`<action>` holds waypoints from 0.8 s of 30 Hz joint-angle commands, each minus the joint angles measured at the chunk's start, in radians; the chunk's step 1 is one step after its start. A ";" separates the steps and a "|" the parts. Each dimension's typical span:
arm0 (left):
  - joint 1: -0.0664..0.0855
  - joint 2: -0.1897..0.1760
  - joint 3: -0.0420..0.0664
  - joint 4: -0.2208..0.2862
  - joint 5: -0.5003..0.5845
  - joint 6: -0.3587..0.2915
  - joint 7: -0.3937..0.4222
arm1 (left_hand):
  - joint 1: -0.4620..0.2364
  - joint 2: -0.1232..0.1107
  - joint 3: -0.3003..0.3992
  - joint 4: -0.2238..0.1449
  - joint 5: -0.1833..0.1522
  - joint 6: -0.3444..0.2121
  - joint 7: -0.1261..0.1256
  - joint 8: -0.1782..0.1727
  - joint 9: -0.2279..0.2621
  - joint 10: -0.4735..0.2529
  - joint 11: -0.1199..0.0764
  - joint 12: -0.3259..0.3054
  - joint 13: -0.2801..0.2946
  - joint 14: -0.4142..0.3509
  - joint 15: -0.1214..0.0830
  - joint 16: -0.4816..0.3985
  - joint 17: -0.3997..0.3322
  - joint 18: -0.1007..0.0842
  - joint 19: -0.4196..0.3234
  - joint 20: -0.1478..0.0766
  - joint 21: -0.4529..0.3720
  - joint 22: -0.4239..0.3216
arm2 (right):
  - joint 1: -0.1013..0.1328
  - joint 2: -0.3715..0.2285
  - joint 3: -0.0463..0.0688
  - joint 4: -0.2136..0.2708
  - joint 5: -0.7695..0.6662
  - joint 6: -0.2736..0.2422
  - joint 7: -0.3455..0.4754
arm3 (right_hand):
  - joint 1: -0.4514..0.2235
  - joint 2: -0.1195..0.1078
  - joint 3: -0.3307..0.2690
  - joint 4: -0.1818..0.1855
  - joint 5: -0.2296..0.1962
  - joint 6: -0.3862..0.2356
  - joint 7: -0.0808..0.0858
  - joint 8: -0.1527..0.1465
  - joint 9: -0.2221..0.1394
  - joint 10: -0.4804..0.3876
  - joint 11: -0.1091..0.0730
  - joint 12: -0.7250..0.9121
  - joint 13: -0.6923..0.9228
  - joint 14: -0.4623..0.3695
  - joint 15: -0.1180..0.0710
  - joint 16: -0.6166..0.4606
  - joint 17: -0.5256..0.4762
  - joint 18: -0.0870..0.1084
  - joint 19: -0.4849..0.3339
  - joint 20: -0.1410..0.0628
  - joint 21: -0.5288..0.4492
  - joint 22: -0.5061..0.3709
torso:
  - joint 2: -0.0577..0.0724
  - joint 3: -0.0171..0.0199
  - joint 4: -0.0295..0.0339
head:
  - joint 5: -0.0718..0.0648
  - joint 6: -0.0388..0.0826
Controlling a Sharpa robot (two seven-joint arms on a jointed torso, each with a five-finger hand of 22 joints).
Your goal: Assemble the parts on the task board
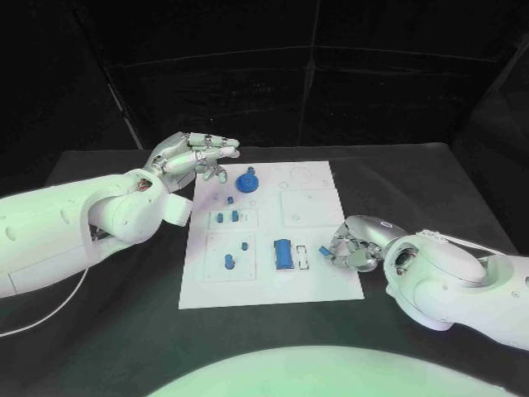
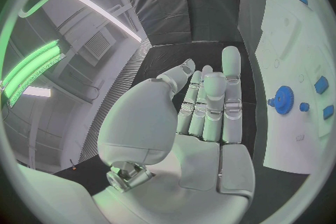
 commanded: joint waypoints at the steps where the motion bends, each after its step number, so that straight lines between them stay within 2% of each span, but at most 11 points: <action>1: 0.001 0.001 0.001 0.002 -0.002 0.012 0.004 | -0.005 0.001 -0.007 0.000 0.000 -0.007 -0.002 0.006 -0.001 -0.007 0.003 0.006 0.001 -0.005 -0.001 0.006 -0.001 0.007 0.000 0.007 -0.006 -0.002 | 0.001 0.009 0.000 0.007 0.049 -0.093 0.029 | 0.001 -0.012 0.007 0.001 0.006 0.009 0.000 0.003 -0.002 0.006 0.002 -0.001 0.000 0.073 -0.006 0.002 0.081 -0.012 0.005 -0.001 0.003 0.001 | 0.001 -0.0004 0.0002 | 0.000 0.001; 9: 0.001 0.000 0.001 0.005 -0.002 0.011 0.004 | -0.005 0.001 -0.007 0.000 0.000 -0.007 -0.002 0.006 -0.001 -0.007 0.003 0.006 0.001 -0.005 -0.001 0.006 -0.001 0.007 0.000 0.007 -0.006 -0.002 | 0.001 0.042 0.000 -0.005 0.110 -0.103 0.034 | -0.009 -0.020 0.017 0.010 0.009 0.011 0.001 0.001 0.000 0.006 0.002 -0.001 0.001 0.073 -0.007 0.002 0.081 -0.012 0.005 -0.001 0.003 0.001 | 0.002 -0.0006 0.0006 | 0.005 -0.001; 13: 0.001 0.001 0.001 0.007 -0.002 0.011 0.004 | -0.005 0.001 -0.007 0.000 0.000 -0.007 -0.002 0.006 -0.001 -0.007 0.003 0.006 0.001 -0.005 -0.001 0.006 -0.001 0.007 0.000 0.007 -0.006 -0.002 | 0.001 0.070 0.000 -0.020 0.141 -0.078 0.035 | -0.013 -0.022 0.020 0.013 0.009 0.012 0.001 0.001 0.001 0.007 0.003 -0.001 0.002 0.073 -0.006 0.003 0.082 -0.012 0.005 -0.001 0.003 0.001 | 0.001 -0.0005 0.0011 | 0.001 -0.002; 17: 0.001 0.001 0.001 0.008 -0.002 0.012 0.004 | -0.004 0.001 -0.006 0.000 -0.001 -0.007 -0.002 0.006 -0.001 -0.007 0.003 0.006 0.001 -0.005 -0.002 0.007 -0.001 0.007 0.000 0.007 -0.006 -0.002 | 0.001 0.096 0.000 -0.035 0.156 -0.052 0.031 | -0.022 -0.028 0.024 0.018 0.013 0.016 0.000 0.002 0.003 0.009 0.002 0.002 0.004 0.073 -0.007 0.005 0.085 -0.012 0.005 -0.002 0.004 0.002 | 0.001 0.0002 0.0017 | 0.003 -0.003; 18: 0.001 0.001 0.001 0.008 -0.002 0.012 0.004 | -0.004 0.001 -0.006 0.000 -0.001 -0.007 -0.002 0.006 -0.001 -0.007 0.003 0.006 0.001 -0.005 -0.002 0.007 -0.001 0.007 0.000 0.007 -0.006 -0.002 | 0.001 0.100 0.000 -0.039 0.157 -0.046 0.029 | -0.026 -0.030 0.024 0.020 0.019 0.017 -0.001 0.002 0.003 0.010 0.002 0.002 0.004 0.073 -0.007 0.005 0.085 -0.012 0.005 -0.002 0.004 0.003 | 0.000 0.0000 0.0021 | 0.003 -0.004; 21: 0.002 0.001 0.001 0.008 -0.002 0.012 0.003 | -0.004 0.001 -0.006 0.000 -0.001 -0.007 -0.002 0.006 -0.001 -0.007 0.003 0.006 0.001 -0.005 -0.002 0.007 -0.001 0.007 0.000 0.007 -0.006 -0.002 | 0.001 0.109 0.000 -0.048 0.160 -0.029 0.020 | -0.052 -0.043 0.019 0.034 0.080 0.027 -0.004 0.006 0.010 0.011 0.000 -0.001 0.002 0.073 -0.008 0.006 0.088 -0.012 0.007 -0.003 0.006 0.006 | 0.000 -0.0010 0.0017 | 0.003 -0.007; 24: 0.002 0.001 0.001 0.009 -0.002 0.013 0.003 | -0.004 0.001 -0.006 0.000 -0.001 -0.007 -0.002 0.006 -0.001 -0.007 0.003 0.006 0.001 -0.005 -0.002 0.007 -0.001 0.007 0.000 0.007 -0.006 -0.002 | 0.001 0.117 0.000 -0.056 0.162 -0.015 0.012 | -0.067 -0.044 0.014 0.041 0.088 0.036 -0.007 0.012 0.015 0.013 -0.003 0.000 0.003 0.074 -0.010 0.008 0.090 -0.013 0.007 -0.004 0.007 0.007 | 0.000 -0.0004 0.0008 | 0.008 -0.006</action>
